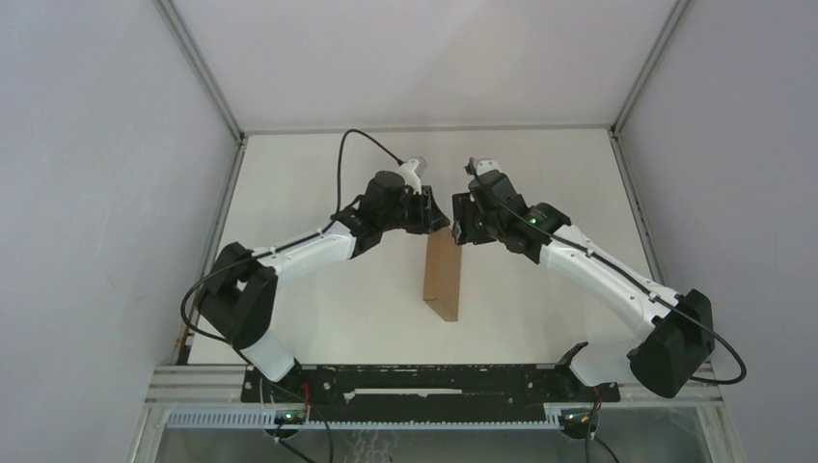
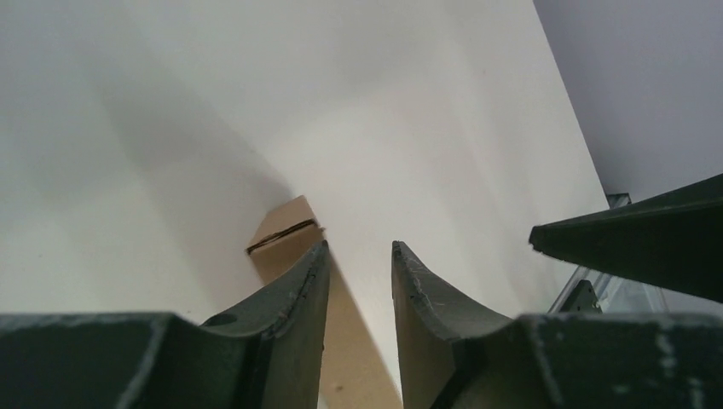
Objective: Fold the paper box
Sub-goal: Close the paper box at the center of the board.
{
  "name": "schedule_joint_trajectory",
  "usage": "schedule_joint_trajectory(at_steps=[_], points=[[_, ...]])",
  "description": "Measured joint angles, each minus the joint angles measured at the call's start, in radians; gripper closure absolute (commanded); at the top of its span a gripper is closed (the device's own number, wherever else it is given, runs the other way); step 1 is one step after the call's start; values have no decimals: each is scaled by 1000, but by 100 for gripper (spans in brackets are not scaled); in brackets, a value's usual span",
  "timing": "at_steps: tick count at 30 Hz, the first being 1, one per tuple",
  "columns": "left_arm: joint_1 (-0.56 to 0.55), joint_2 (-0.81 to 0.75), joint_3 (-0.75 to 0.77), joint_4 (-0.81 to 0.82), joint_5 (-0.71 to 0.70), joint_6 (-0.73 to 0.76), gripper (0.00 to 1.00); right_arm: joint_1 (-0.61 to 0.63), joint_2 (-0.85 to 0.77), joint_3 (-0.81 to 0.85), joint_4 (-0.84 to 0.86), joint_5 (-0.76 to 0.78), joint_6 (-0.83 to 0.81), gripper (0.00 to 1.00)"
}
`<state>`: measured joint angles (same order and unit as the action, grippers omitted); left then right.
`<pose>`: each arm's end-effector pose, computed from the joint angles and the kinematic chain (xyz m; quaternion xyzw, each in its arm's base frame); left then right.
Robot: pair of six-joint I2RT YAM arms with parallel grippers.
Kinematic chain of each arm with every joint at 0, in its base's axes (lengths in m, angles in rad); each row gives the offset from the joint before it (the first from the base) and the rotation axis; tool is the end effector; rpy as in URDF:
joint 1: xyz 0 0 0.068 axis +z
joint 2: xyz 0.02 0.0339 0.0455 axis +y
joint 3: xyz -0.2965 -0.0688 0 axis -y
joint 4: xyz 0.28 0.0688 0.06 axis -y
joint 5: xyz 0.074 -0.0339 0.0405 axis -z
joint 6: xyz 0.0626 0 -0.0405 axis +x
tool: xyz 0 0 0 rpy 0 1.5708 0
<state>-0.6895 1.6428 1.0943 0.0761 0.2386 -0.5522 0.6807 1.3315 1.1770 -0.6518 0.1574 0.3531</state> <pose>0.3236 -0.2860 0.2531 0.1201 0.8406 -0.3841 0.3625 0.2623 0.1998 0.3197 -0.1219 0.9174 0.1203 0.3593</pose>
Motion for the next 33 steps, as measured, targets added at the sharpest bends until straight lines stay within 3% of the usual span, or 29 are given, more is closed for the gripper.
schedule_joint_trajectory(at_steps=[12,18,25,33], points=[[24,-55,-224,40,-26,-6,63,-78,19,-118,22,-74,6,36],[79,-138,-298,8,-61,-4,63,-55,49,-195,27,-115,14,40],[245,-259,-322,-23,-93,16,63,164,26,-220,19,-77,66,42],[297,-6,-48,-116,-42,84,52,461,-20,-258,19,-12,216,38]])
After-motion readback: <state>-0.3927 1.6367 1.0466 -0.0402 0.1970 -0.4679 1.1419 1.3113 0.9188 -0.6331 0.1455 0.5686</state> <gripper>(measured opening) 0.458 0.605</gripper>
